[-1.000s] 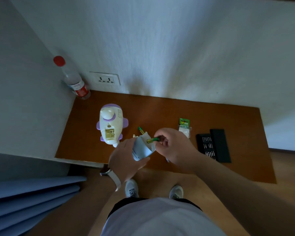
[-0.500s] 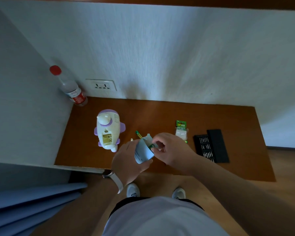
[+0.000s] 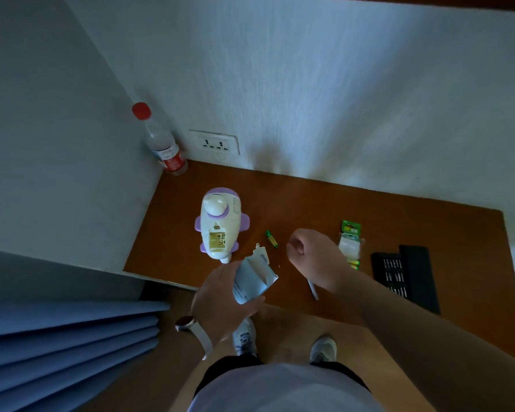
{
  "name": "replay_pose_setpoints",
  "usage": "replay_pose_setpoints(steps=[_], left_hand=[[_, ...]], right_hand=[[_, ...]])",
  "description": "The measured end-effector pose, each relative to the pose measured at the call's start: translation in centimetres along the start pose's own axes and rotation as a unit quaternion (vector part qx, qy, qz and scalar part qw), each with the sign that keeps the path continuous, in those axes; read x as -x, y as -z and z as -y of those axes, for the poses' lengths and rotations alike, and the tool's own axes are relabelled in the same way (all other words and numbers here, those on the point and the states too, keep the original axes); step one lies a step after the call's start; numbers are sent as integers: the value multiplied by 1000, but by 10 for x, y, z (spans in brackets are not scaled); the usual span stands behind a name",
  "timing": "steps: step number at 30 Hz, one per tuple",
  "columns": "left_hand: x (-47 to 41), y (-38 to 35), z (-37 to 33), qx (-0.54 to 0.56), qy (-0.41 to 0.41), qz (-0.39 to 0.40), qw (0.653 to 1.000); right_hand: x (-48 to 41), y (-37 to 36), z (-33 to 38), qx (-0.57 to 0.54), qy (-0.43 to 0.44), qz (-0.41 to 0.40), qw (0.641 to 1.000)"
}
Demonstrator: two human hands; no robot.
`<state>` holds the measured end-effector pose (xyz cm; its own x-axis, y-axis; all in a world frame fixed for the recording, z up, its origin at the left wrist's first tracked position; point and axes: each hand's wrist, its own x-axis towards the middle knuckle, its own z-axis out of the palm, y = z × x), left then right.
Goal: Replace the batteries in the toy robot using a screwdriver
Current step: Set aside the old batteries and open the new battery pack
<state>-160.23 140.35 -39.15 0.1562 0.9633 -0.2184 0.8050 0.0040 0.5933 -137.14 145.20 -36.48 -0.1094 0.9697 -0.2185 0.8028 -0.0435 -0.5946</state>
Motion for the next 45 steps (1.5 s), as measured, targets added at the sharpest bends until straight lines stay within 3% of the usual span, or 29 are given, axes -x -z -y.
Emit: replay_pose_setpoints(steps=[12,20,32,39,45], left_hand=[[16,2,19,-22,35,10,999],[14,4,23,-15,33,10,999],[-1,2,-4,1,-32,33,999],[-10,-6,-30,1,-88,26,996],[-13,-10,-44,5,-127,24,992]], right_hand=[[-59,-60,-10,96,-77,75,990],[-57,-68,-14,72,-101,75,989],[16,11,21,-98,18,-61,993],[56,43,35,-76,50,-41,995],[75,50,33,-56,53,-68,995]])
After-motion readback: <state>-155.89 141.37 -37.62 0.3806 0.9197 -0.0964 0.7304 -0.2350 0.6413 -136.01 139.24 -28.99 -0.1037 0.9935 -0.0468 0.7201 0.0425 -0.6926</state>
